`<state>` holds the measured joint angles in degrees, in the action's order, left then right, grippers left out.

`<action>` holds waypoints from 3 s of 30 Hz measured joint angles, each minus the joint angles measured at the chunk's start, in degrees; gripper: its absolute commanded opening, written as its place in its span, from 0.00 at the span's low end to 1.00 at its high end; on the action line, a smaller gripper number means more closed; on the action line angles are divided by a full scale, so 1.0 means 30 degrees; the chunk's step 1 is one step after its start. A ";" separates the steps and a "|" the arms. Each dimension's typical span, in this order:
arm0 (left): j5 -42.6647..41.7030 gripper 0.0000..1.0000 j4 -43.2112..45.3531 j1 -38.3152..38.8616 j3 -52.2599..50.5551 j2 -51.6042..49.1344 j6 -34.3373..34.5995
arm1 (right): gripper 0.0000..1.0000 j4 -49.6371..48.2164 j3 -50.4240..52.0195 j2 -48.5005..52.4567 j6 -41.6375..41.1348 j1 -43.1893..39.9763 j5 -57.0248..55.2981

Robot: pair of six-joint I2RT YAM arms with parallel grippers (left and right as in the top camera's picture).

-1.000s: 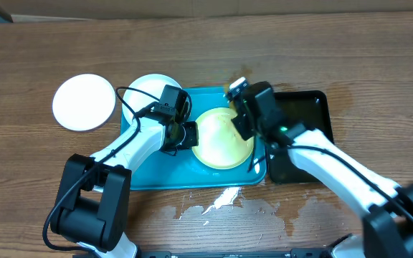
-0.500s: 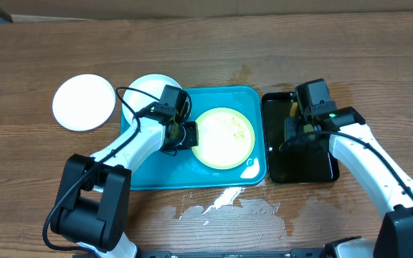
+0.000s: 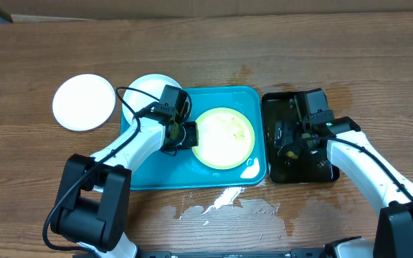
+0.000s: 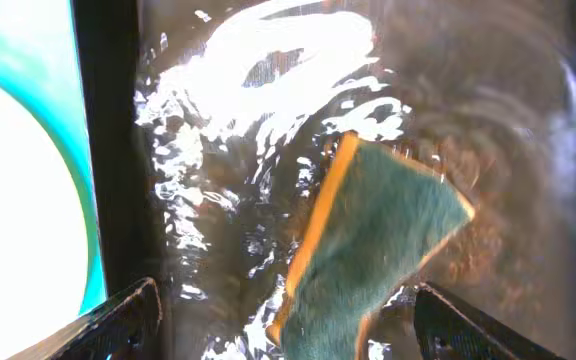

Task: Clean dirty plates on tray and stack at the side
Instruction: 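Move the sponge back into the black tray with the right gripper, then rub the sponge in the black tray with the right gripper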

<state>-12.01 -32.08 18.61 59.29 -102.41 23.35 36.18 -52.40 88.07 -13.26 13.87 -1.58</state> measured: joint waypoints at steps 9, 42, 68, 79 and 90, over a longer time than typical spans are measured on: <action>0.0000 0.06 -0.0007 0.0007 0.0000 0.0000 -0.0007 | 0.77 -0.0882 0.0051 0.0962 -0.0321 0.0000 -0.1800; -0.0007 0.07 -0.0029 0.0007 0.0000 0.0000 -0.0007 | 0.48 0.2667 -0.1406 0.2208 -0.1246 0.0000 -0.1632; 0.0007 0.25 -0.0226 0.0007 0.0000 -0.0197 -0.0372 | 0.50 0.2120 -0.1698 0.2157 -0.2499 0.0000 -0.0452; 0.0000 0.25 -0.0787 0.0007 0.0000 -0.0197 -0.0372 | 0.50 -0.0350 0.0568 0.2164 -0.2506 0.0000 -0.0619; -0.0007 0.25 -0.0809 0.0007 0.0000 -0.0197 -0.0372 | 0.52 0.2018 -0.0197 0.2164 -0.2506 0.0000 -0.0605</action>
<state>-12.03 -34.50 18.63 59.29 -103.00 22.24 42.24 -52.99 94.56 -20.78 13.87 -3.40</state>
